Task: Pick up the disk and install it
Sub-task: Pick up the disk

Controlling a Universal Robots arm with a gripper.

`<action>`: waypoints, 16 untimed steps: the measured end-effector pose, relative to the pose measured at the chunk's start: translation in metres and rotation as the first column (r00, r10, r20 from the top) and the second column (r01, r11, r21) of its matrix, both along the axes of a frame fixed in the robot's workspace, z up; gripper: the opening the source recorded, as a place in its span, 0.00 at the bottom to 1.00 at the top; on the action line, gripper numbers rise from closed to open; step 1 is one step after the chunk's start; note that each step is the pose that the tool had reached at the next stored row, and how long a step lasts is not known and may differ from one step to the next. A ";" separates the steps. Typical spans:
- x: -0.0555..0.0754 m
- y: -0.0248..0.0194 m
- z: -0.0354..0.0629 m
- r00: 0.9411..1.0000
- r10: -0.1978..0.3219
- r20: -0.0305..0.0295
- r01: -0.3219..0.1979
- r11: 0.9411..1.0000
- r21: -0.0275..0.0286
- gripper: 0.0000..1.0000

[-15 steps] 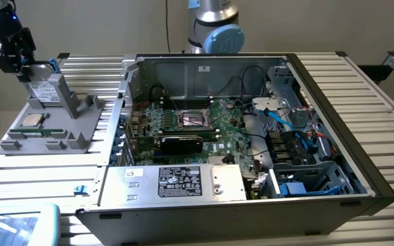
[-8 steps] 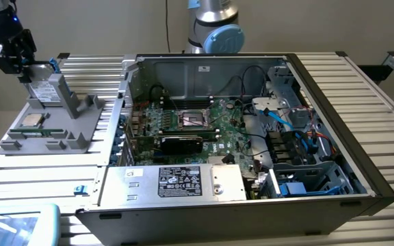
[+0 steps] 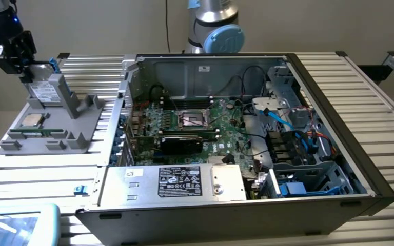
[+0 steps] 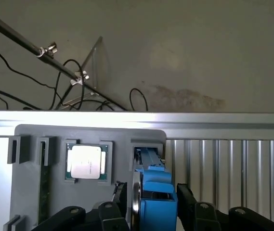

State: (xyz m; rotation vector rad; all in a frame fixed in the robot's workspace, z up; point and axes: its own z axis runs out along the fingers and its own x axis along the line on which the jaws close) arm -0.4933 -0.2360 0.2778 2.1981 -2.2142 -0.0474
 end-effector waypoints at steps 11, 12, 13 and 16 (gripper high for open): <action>0.000 0.0011 -0.0001 1.000 -0.015 0.000 0.015 1.000 -0.004 0.53; 0.000 0.0010 -0.0002 1.000 -0.018 0.000 0.018 1.000 -0.005 0.53; 0.000 0.0010 -0.0003 1.000 -0.021 0.000 0.021 1.000 -0.005 0.53; 0.000 0.0011 -0.0007 1.000 -0.025 0.000 0.025 1.000 -0.005 0.53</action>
